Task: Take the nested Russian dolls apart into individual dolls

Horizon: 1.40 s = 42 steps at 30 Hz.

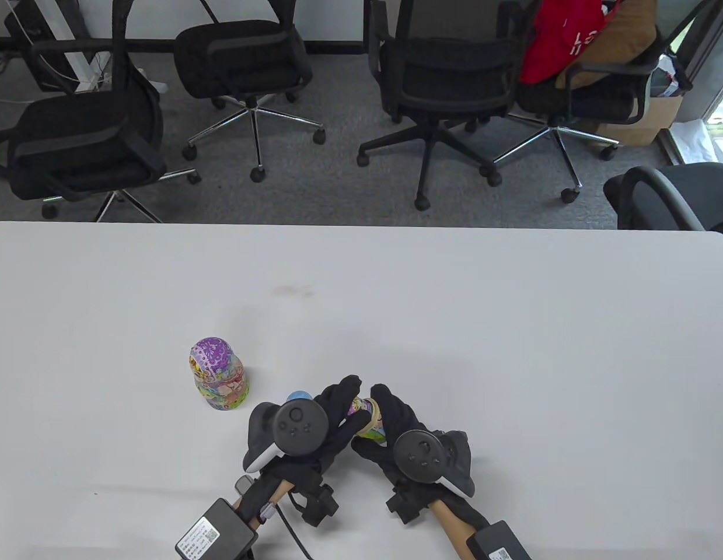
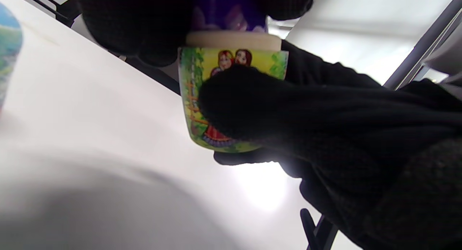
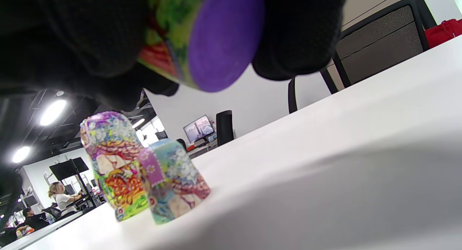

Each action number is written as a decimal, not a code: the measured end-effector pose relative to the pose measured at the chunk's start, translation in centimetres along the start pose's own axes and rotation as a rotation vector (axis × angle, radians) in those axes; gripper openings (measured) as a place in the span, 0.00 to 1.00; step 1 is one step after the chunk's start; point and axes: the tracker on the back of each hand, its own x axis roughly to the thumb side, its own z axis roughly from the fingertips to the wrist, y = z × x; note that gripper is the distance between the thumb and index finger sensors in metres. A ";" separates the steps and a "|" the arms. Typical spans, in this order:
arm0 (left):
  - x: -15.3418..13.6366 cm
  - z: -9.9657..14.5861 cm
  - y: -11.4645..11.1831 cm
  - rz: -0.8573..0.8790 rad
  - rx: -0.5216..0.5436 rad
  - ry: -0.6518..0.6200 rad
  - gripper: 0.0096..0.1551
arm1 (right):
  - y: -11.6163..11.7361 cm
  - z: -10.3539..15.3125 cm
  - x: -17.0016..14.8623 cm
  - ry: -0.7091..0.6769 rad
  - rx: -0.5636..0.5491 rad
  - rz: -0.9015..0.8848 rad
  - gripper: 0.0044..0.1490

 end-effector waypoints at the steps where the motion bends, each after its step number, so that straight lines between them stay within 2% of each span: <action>1: 0.1 0.1 0.1 -0.002 0.013 -0.005 0.39 | 0.0 0.0 -0.1 0.003 -0.003 -0.002 0.60; 9: -0.1 0.4 1.7 0.027 0.120 -0.014 0.39 | -0.1 -0.2 -1.2 0.037 0.004 0.020 0.59; 16: -0.1 0.4 1.7 -0.065 0.103 -0.001 0.38 | -0.6 -0.4 -2.9 0.105 -0.008 0.039 0.59; 20: -0.1 0.0 0.5 -0.156 0.006 0.008 0.38 | -1.2 -0.4 -4.0 0.145 -0.030 0.037 0.59; 28: 0.2 -0.2 -2.5 -0.313 -0.105 -0.001 0.38 | -1.7 -0.4 -5.0 0.179 -0.054 0.034 0.59; 42: 0.2 -0.3 -5.1 -0.455 -0.207 -0.005 0.38 | -1.6 -0.3 -4.8 0.165 -0.058 0.035 0.60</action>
